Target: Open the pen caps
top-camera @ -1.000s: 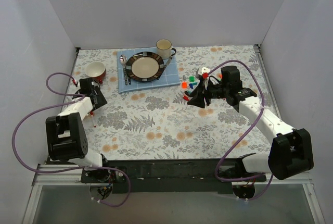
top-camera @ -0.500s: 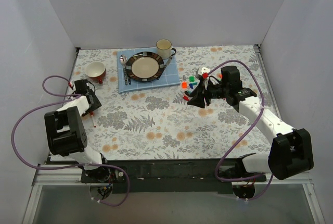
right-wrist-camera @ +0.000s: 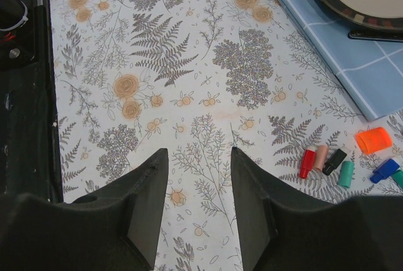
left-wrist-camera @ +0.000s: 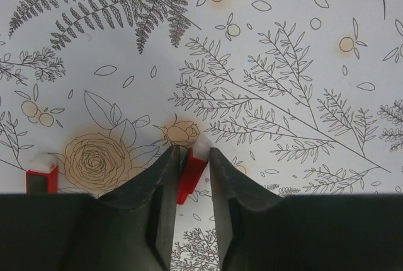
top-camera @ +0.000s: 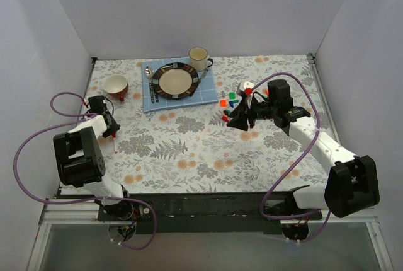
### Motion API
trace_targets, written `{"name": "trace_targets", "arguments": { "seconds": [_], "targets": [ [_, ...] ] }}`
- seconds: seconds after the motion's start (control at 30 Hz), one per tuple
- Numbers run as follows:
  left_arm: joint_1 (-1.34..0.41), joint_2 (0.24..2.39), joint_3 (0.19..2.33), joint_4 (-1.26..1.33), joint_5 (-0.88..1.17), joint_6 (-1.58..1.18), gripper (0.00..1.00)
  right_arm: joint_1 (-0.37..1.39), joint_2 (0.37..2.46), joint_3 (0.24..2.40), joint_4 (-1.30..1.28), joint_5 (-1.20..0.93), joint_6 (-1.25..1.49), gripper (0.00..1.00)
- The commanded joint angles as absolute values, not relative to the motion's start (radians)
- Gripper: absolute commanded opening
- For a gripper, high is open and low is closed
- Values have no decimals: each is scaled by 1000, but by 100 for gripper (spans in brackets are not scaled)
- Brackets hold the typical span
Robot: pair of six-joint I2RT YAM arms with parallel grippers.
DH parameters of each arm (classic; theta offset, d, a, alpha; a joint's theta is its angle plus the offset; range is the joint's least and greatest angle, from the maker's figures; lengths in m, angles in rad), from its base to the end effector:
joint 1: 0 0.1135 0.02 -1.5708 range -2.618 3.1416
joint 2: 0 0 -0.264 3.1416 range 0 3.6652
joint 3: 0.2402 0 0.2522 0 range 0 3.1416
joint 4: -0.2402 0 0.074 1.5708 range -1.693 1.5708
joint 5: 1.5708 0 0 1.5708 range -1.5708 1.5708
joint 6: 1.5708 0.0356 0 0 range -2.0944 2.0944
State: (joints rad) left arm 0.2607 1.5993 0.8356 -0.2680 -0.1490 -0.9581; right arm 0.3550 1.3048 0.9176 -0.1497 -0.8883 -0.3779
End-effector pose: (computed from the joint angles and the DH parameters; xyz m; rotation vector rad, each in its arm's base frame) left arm 0.2904 0.0829 0.1576 -1.5233 2.0892 -0.0627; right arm 0.2557 0.1243 0.2819 -1.1854 1.6235 0.9107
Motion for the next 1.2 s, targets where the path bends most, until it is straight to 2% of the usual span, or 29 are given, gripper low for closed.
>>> {"name": "trace_targets", "arguments": {
  "seconds": [0.0, 0.07, 0.23, 0.37, 0.43, 0.47, 0.5, 0.53, 0.57, 0.6, 0.67, 0.73, 0.87, 0.97, 1.0, 1.17],
  "targets": [
    [268, 1620, 859, -282, -60, -980, 19, 354, 1301, 922, -138, -890, -391, 51],
    [268, 1621, 854, -282, -19, -988, 16, 351, 1301, 920, -138, -891, -391, 51],
    [267, 1545, 836, -267, 183, -1058, 0, 342, 1289, 913, -138, -906, -399, 51],
    [241, 1381, 711, -171, 427, -1207, 0, 339, 1284, 890, -132, -998, -420, 53],
    [197, 1237, 646, -66, 483, -1285, 0, 341, 1302, 862, -124, -1172, -433, 61],
    [113, 1180, 555, -16, 482, -1364, 0, 345, 1310, 851, -121, -1228, -442, 64],
    [59, 1126, 511, 96, 456, -1417, 0, 347, 1316, 838, -79, -1277, -417, 72],
    [10, 1065, 459, 156, 421, -1464, 0, 351, 1330, 821, -46, -1354, -393, 76],
    [-131, 980, 412, 225, 352, -1564, 0, 370, 1336, 787, 0, -1367, -343, 78],
    [-190, 944, 325, 356, 301, -1607, 0, 380, 1351, 766, 128, -1371, -228, 82],
    [-341, 919, 269, 519, 170, -1672, 0, 409, 1377, 733, 223, -1371, -116, 85],
    [-432, 945, 247, 589, 92, -1697, 0, 425, 1449, 741, 288, -1397, -8, 84],
    [-674, 1064, 294, 687, -135, -1677, 0, 448, 1516, 772, 241, -1307, -8, 82],
    [-780, 1141, 327, 742, -296, -1681, 0, 457, 1505, 726, 363, -1206, 154, 82],
    [-799, 1181, 336, 758, -364, -1683, 0, 457, 1493, 685, 474, -1183, 208, 82],
    [-888, 1302, 403, 850, -505, -1697, 0, 457, 1470, 609, 689, -1095, 414, 82]
  ]
}}
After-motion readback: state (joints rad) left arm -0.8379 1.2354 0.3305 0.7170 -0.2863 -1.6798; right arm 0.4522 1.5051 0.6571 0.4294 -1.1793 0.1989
